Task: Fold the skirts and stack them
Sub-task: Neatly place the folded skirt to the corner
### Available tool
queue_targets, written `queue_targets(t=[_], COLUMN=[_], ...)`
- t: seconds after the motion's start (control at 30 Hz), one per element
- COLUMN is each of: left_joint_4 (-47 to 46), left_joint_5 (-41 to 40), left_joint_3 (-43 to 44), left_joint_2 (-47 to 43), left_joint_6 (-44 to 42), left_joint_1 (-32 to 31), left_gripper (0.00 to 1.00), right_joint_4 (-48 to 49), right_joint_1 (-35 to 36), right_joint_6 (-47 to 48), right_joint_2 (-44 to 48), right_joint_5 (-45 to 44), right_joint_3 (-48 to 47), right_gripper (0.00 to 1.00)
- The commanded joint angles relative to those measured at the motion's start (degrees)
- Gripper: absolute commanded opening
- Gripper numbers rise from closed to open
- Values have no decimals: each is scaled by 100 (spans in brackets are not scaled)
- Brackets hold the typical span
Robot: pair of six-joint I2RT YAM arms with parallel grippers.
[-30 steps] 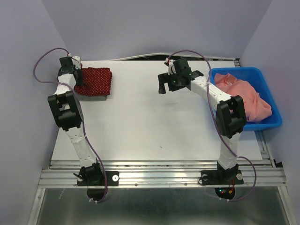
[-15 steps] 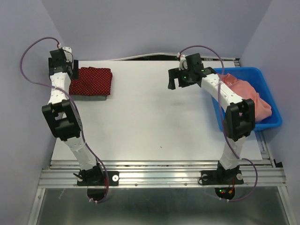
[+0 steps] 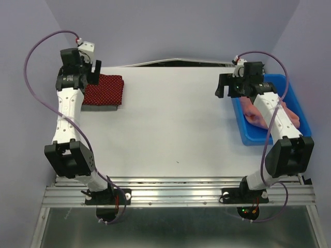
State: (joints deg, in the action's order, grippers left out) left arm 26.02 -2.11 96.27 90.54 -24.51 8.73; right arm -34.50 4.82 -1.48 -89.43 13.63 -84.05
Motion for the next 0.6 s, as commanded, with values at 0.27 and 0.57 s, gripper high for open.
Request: queue_targets(t=[0.27, 0.57], left_joint_4=[-887, -1117], left_joint_5=[1361, 1626], left_joint_3=[-2723, -4195], left_joint_2=[-1759, -2796], left_joint_6=[1133, 1098], left_joint_1=[-1936, -2235], left_gripper=[98, 98], right_joint_4=[57, 207], right_joint_1=[-51, -51], right_joint_6=[350, 306], right_joint_2=[1558, 2070], right_joint_5=[1230, 1397], right_joint_3=[2040, 2833], right_gripper=[100, 100])
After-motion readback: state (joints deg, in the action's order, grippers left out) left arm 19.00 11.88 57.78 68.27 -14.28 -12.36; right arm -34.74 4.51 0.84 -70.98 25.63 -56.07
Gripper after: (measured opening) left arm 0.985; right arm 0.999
